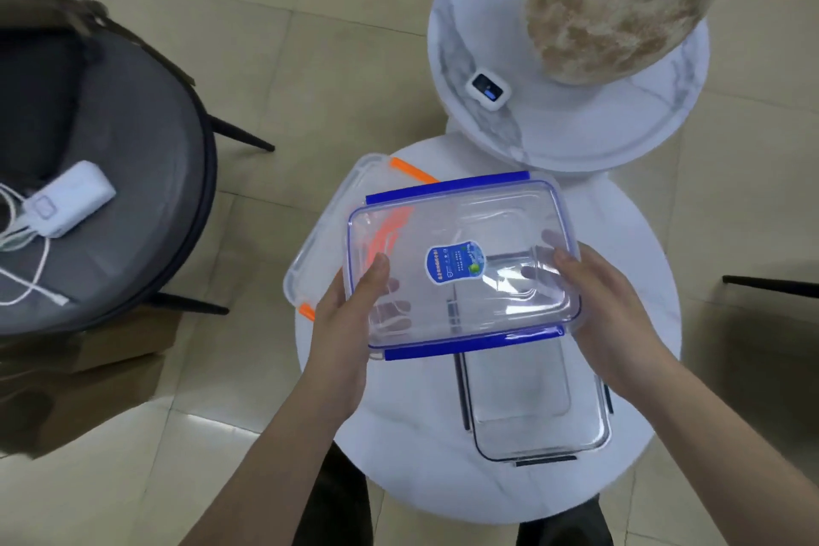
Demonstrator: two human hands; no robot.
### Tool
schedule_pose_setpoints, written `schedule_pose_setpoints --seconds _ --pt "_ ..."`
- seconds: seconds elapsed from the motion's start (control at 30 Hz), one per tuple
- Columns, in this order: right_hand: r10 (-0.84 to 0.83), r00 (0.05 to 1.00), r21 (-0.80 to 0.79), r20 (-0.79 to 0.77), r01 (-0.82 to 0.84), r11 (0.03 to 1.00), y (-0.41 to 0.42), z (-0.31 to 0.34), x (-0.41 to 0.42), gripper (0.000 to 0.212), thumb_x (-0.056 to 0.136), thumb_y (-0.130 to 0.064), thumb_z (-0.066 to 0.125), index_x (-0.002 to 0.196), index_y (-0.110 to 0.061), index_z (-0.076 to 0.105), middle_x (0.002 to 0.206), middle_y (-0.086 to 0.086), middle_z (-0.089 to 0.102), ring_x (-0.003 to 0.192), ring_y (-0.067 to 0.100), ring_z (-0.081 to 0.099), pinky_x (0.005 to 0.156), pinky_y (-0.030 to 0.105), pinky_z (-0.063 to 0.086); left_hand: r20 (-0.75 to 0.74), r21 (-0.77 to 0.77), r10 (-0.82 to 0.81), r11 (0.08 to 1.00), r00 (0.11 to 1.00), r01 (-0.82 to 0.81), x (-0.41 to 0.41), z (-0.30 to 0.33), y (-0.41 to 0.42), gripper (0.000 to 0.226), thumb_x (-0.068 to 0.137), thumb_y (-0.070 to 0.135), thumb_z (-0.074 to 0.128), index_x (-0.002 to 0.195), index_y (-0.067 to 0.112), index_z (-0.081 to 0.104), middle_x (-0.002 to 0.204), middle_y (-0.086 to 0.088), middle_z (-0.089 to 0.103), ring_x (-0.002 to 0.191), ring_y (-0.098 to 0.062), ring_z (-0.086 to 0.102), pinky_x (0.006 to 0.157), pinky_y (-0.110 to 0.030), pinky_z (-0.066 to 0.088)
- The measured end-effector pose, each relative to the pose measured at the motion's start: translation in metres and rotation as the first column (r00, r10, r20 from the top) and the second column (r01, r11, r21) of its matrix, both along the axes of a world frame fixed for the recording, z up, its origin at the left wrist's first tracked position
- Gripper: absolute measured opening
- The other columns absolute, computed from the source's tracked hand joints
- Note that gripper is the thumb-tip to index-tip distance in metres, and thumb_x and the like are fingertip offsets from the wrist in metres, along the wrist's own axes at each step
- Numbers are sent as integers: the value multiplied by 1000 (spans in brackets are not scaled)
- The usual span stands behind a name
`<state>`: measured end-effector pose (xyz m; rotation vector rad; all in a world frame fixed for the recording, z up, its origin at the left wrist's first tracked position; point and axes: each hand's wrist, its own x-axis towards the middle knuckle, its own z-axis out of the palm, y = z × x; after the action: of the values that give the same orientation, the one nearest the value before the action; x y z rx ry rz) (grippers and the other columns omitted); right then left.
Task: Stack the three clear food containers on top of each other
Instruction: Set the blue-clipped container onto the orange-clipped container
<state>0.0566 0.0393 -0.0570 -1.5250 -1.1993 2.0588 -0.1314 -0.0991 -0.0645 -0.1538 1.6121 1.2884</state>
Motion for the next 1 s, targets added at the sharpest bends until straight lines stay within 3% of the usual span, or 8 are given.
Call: schedule_pose_setpoints --seconds 0.07,0.17,0.23,0.37,0.47,0.6,0.8,1.0 --pt "37 999 12 13 -37 999 -7 -1 -14 17 89 -34 60 93 -35 76 104 -6 76 106 17 70 70 16 55 -12 -4 20 1000 1000 -20 -9 -1 -9 52 69 59 68 113 31 69 117 -17 76 93 -33 75 86 -53 63" --pt "86 995 49 42 -88 995 -15 -1 -31 16 85 -42 61 87 -46 77 113 3 74 109 24 69 87 33 56 -21 -12 48 999 999 -48 -18 -2 -21 54 72 59 68 119 31 67 116 -13 78 101 -36 76 88 -58 62" --pt "84 996 59 42 -87 995 -20 -4 -40 18 78 -48 62 90 -47 76 109 -1 76 109 22 70 96 40 51 -10 -15 66 998 998 -66 -25 -3 -28 52 76 55 68 121 30 66 116 -11 78 106 -39 75 90 -63 60" --pt "98 990 120 104 -110 987 -24 -15 -49 15 92 -42 60 98 -47 72 112 -8 75 110 15 69 101 46 50 -42 -33 53 998 998 -55 -32 -4 -33 55 74 55 69 123 29 64 114 -4 79 104 -31 77 87 -56 63" --pt "115 986 176 122 -135 975 -19 -16 -60 18 95 -37 58 93 -46 73 99 -15 77 98 10 72 89 35 56 -96 -35 32 999 995 -35 -38 -4 -37 40 80 49 71 115 31 69 110 -1 80 105 -29 77 88 -53 63" --pt "134 976 284 170 -179 942 1 -13 -79 19 97 -36 56 107 -27 70 88 -10 76 76 -1 70 63 12 52 -102 -58 21 998 995 -27 -43 -7 -45 29 86 37 75 112 24 75 112 -4 81 108 -29 76 98 -57 58" --pt "267 921 378 283 -363 852 28 -21 -115 28 99 -42 51 95 -23 72 84 -4 72 68 -4 63 62 8 48 -85 -141 53 988 995 -64 -39 -10 -55 32 82 33 81 102 9 78 103 -6 83 100 -29 79 94 -51 61" --pt "353 877 415 327 -469 780 39 -25 -135 27 98 -43 52 98 -24 71 82 -9 71 64 -10 62 58 4 45 -80 -149 102 982 992 -113 -29 -14 -56 34 83 34 80 99 4 76 99 -7 83 99 -28 79 93 -47 62"
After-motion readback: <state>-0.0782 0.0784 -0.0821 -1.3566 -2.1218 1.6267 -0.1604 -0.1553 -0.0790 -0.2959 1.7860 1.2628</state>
